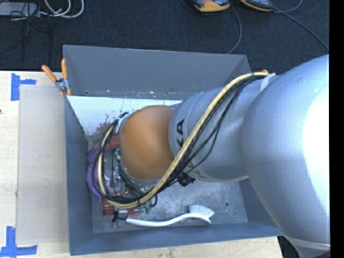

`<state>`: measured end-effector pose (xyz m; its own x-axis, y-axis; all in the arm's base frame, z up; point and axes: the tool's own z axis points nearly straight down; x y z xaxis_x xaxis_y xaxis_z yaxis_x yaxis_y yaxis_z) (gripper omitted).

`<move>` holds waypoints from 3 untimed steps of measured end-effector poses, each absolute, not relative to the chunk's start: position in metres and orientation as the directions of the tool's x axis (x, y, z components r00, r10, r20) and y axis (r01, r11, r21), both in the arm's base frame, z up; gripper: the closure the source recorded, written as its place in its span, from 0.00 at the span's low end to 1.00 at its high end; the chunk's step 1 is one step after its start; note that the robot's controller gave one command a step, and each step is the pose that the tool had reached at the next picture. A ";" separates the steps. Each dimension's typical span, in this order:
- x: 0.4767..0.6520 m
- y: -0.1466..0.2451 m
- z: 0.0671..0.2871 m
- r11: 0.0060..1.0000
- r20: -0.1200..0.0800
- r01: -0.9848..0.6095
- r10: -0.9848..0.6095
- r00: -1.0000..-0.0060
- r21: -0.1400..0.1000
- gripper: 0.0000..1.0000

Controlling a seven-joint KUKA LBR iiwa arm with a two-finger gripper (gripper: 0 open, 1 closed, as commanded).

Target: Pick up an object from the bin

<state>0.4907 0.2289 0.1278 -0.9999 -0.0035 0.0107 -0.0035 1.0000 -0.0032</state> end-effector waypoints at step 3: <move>0.507 0.199 0.078 0.985 0.009 0.172 0.172 -0.985 -0.004 0.00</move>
Offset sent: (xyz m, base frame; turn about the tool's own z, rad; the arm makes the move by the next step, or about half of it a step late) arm 0.0142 -0.0399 -0.0553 0.2785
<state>0.5067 0.1986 0.0783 -0.9851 0.1716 0.0085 0.1715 0.9852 -0.0044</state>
